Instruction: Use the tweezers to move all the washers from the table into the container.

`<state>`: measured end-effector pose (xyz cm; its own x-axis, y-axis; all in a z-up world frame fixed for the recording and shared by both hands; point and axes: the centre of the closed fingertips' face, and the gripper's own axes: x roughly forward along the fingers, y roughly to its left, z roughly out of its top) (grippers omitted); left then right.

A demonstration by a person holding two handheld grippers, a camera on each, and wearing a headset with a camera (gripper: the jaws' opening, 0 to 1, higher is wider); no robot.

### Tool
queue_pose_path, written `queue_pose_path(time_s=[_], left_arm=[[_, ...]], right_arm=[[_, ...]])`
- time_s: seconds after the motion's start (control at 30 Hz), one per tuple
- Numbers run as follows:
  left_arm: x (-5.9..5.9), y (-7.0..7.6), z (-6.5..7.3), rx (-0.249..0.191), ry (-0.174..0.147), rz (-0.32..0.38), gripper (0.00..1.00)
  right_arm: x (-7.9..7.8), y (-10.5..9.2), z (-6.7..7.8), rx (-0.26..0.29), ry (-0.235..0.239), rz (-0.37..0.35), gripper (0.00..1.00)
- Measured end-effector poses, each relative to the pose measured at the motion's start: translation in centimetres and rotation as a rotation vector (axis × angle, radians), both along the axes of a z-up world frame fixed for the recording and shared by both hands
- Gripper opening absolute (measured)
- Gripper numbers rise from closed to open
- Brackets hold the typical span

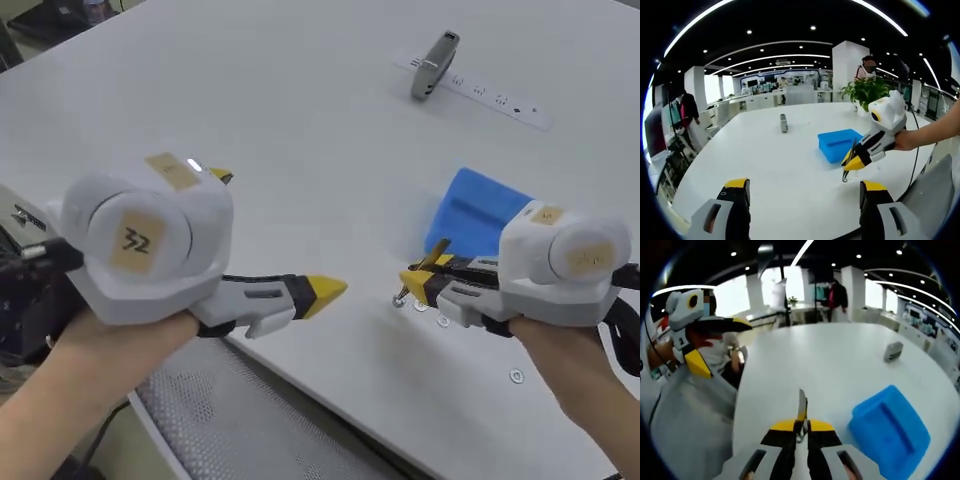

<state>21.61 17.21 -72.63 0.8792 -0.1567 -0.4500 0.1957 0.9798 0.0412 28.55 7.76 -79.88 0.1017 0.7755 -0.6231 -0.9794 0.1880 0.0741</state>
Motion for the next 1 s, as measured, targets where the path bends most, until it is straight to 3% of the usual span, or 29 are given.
queue_pose_path(time_s=[0.47,0.6,0.77,1.0], left_arm=[[0.1,0.3,0.3,0.000,-0.024,0.017,0.95],[0.0,0.2,0.4,0.008,-0.023,0.016,0.95],[0.2,0.5,0.0,0.054,-0.017,0.023,0.96],[0.4,0.3,0.1,0.041,-0.016,0.019,0.96]], right_arm=[[1.5,-0.5,2.3,0.032,-0.017,-0.027,0.03],[1.9,-0.7,3.0,0.047,-0.023,-0.043,0.03],[2.2,-0.8,4.3,0.062,-0.039,-0.063,0.03],[2.6,-0.6,4.9,0.066,-0.047,-0.077,0.03]])
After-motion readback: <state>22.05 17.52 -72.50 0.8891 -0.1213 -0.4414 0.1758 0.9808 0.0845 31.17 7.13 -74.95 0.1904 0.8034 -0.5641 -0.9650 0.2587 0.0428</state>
